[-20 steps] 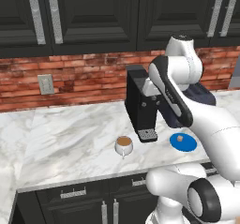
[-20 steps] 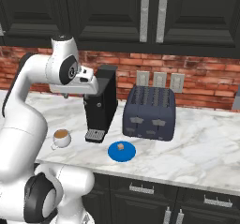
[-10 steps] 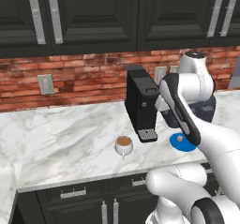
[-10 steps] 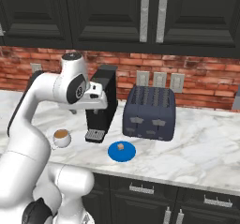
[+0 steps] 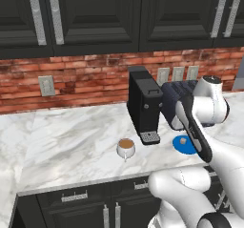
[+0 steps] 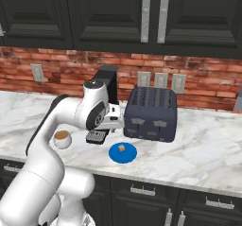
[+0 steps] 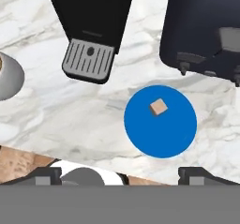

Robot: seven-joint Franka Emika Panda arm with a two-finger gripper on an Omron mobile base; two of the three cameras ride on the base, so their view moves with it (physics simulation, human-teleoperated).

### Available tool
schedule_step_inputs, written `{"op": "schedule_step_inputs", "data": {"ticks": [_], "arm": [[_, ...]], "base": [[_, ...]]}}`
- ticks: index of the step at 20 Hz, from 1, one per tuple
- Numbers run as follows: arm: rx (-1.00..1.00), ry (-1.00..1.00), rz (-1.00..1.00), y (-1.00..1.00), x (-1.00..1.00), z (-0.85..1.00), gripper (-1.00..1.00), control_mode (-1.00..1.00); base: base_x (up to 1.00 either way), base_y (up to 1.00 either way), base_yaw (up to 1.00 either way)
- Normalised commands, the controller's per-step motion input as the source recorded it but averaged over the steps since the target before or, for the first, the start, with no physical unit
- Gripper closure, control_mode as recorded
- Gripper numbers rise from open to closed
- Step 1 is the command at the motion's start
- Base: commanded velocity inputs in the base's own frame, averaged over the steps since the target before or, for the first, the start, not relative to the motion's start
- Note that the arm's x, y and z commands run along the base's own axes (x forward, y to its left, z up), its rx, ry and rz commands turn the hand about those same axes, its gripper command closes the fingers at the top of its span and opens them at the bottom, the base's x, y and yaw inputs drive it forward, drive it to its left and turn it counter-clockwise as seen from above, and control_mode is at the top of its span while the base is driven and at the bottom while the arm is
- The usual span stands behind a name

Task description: Take a sugar cube from the saucer and place it inside the coffee. Then, grab milk from the fridge and place it next to the coffee on the counter to sweeten the coffee.

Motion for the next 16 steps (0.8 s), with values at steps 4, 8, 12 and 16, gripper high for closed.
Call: {"op": "schedule_step_inputs", "data": {"ticks": [4, 8, 12, 16], "arm": [[0.0, 0.0, 0.09, -0.42, 0.0, -0.57, -1.0, -1.0], [0.0, 0.0, 0.1, -0.39, 0.04, -0.47, -1.0, -1.0], [0.0, 0.0, 0.14, -0.28, 0.11, -0.36, -1.0, -1.0], [0.0, 0.0, 0.16, -0.21, 0.15, -0.22, -1.0, -1.0]], "base": [[0.0, 0.0, 0.0], [0.0, 0.0, 0.0], [0.0, 0.0, 0.0], [0.0, 0.0, 0.0]]}}
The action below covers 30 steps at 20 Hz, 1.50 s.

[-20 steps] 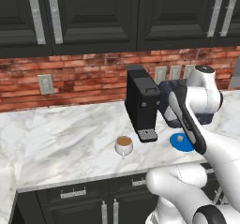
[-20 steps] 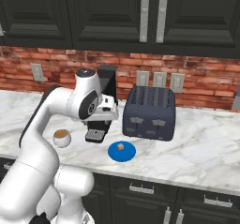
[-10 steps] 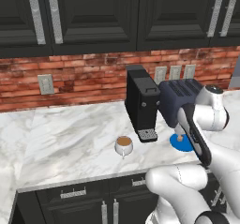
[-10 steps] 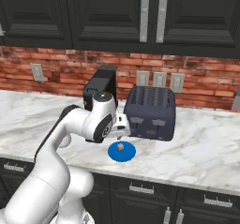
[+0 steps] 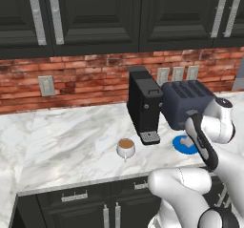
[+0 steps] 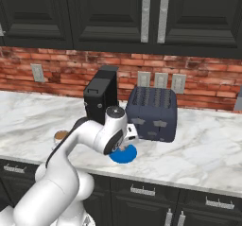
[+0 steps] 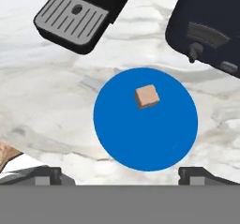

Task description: Take a sugar cube from the saucer and place it inside the coffee. Then, grab milk from the fridge and place it next to the coffee on the counter to sweeten the coffee.

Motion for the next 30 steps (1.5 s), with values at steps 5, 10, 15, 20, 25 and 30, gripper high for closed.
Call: {"op": "schedule_step_inputs", "data": {"ticks": [5, 10, 15, 20, 25, 30], "arm": [[0.02, -0.01, 0.15, -0.17, 0.22, -0.09, -1.0, -1.0], [0.04, -0.02, 0.14, -0.04, 0.22, -0.01, -1.0, -1.0], [0.08, -0.04, 0.07, 0.0, 0.18, 0.0, -1.0, -1.0], [0.1, -0.08, 0.0, 0.02, 0.03, -0.07, -1.0, -1.0], [0.08, -0.07, 0.0, 0.06, 0.0, -0.16, -1.0, -1.0], [0.11, -0.06, 0.0, 0.01, 0.01, -0.21, -1.0, -1.0]], "base": [[0.0, 0.0, 0.0], [0.0, 0.0, 0.0], [0.0, 0.0, 0.0], [0.0, 0.0, 0.0], [0.0, 0.0, 0.0], [0.0, 0.0, 0.0]]}}
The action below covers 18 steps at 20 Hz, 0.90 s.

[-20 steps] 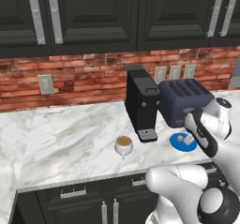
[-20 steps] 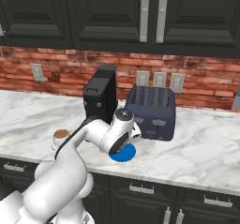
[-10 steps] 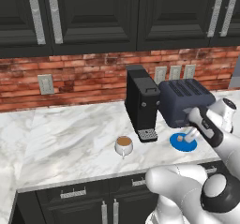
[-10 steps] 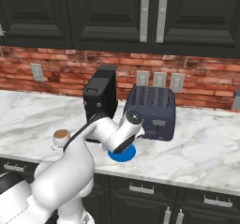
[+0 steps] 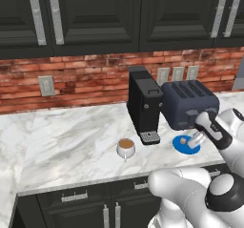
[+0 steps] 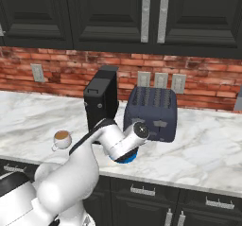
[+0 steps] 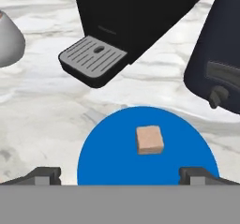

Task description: Take a sugar cube from the saucer and place it inside the coffee. Then, grab milk from the fridge and place it next to the coffee on the counter to sweeten the coffee.

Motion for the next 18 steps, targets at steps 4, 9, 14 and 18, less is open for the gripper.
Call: {"op": "schedule_step_inputs", "data": {"ticks": [4, 9, 14, 18], "arm": [[0.06, -0.12, 0.05, 0.0, 0.0, -0.1, -1.0, -1.0], [0.06, -0.05, 0.13, 0.0, 0.08, 0.0, -1.0, -1.0], [0.05, -0.01, 0.13, 0.0, 0.27, -0.05, -1.0, -1.0], [0.05, 0.0, 0.1, -0.01, 0.26, -0.03, -1.0, -1.0]], "base": [[0.0, 0.0, 0.0], [0.0, 0.0, 0.0], [0.0, 0.0, 0.0], [0.0, 0.0, 0.0]]}}
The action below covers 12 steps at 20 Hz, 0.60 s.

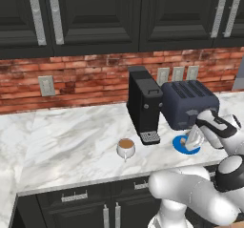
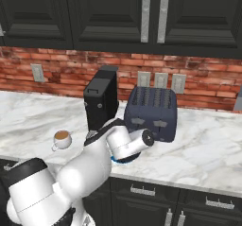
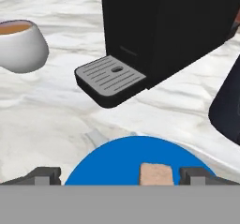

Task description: Take a sugar cube from the saucer and place it inside the coffee. Then, grab milk from the fridge and place it next to the coffee on the counter to sweeten the coffee.

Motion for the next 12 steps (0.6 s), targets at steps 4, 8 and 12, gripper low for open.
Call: {"op": "schedule_step_inputs", "data": {"ticks": [4, 8, 12], "arm": [[0.01, 0.0, 0.04, -0.12, 0.09, 0.0, -1.0, -1.0], [0.0, 0.0, 0.0, -0.17, 0.05, -0.01, -1.0, -1.0], [0.0, 0.0, 0.0, -0.02, 0.04, -0.1, -1.0, -1.0]], "base": [[0.0, 0.0, 0.0], [0.0, 0.0, 0.0], [0.0, 0.0, 0.0]]}}
